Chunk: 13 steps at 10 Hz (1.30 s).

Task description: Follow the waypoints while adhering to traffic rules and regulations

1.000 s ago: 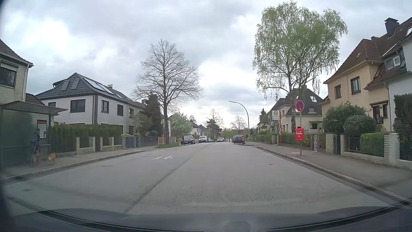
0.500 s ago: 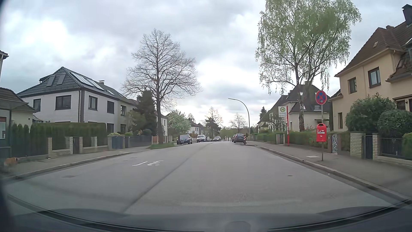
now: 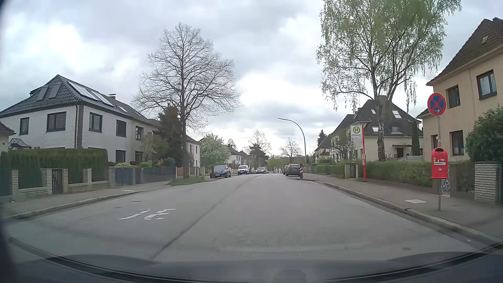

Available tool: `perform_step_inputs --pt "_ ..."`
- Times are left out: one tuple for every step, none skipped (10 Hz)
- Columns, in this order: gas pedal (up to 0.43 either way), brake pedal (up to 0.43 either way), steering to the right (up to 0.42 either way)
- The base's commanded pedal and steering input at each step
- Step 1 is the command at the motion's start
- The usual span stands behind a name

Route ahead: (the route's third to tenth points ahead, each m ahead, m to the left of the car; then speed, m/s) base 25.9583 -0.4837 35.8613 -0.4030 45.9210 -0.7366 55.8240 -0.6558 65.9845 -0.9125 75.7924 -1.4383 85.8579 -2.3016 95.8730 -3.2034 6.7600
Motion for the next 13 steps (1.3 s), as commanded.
perform_step_inputs --pt "0.169 0.000 0.004" --pt "0.169 0.000 0.004" --pt "0.157 0.000 0.004" --pt "0.157 0.000 0.004" --pt "0.150 0.000 0.004" --pt "0.150 0.006 0.003" --pt "0.138 0.000 0.003" --pt "0.138 0.000 0.003" --pt "0.138 0.000 0.003" --pt "0.138 0.000 0.003" --pt "0.138 0.000 0.003" --pt "0.130 0.000 0.003" --pt "0.118 0.000 0.003"
